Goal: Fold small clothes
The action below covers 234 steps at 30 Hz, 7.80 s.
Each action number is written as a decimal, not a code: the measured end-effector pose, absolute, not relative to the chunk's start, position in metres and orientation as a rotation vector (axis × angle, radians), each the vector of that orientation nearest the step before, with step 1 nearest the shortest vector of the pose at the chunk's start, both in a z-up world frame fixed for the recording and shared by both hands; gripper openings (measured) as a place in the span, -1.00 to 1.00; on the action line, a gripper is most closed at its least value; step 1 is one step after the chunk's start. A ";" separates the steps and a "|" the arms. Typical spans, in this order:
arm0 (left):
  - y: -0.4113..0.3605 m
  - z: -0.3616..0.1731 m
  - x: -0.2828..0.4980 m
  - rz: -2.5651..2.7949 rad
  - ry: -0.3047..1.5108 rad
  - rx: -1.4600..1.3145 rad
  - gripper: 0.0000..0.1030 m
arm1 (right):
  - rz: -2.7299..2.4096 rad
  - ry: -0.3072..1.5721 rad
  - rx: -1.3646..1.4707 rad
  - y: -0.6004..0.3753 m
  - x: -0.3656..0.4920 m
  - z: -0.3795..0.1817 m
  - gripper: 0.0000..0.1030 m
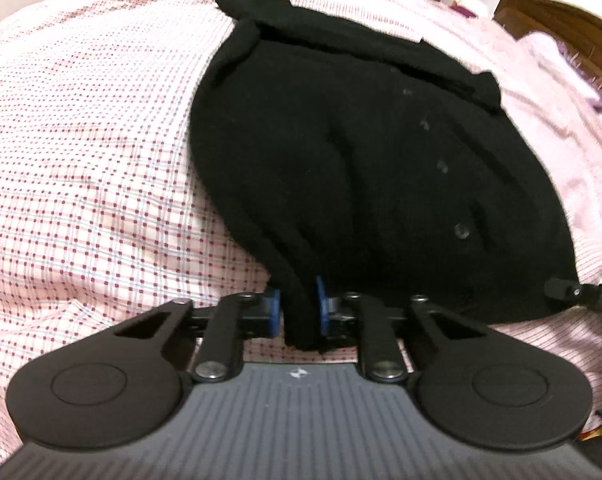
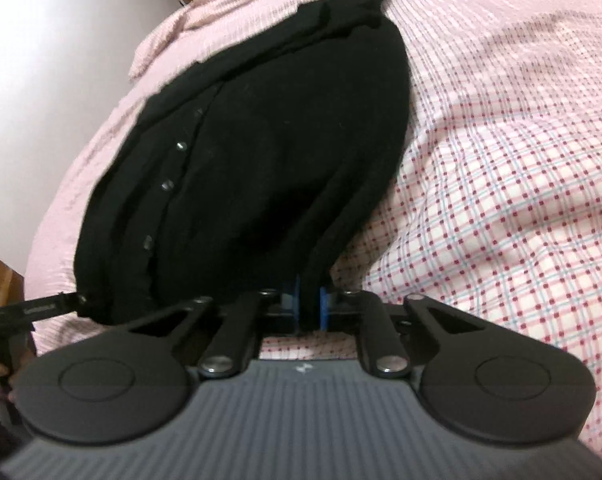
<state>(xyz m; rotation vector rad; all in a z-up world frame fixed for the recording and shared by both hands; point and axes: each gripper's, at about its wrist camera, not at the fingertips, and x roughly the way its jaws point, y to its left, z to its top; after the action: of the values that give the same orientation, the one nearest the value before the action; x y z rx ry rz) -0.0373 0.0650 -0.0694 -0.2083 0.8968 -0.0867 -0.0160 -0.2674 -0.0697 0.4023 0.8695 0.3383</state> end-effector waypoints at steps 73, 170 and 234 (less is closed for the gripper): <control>0.088 -0.016 0.355 0.061 0.699 -0.181 -0.68 | 0.153 0.633 0.463 -0.256 0.329 -0.046 -0.54; 0.116 -0.022 0.227 0.178 0.771 -0.105 0.53 | 0.111 0.678 0.315 -0.320 0.229 -0.039 0.17; 0.120 -0.021 0.211 0.194 0.825 -0.092 0.73 | 0.393 0.468 0.679 -0.267 0.268 0.001 -0.74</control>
<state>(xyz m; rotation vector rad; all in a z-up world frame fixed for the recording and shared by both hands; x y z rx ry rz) 0.2112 0.1203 -0.0214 -0.0915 0.8250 0.1939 0.2682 -0.2674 0.0012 0.6786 0.4684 0.3928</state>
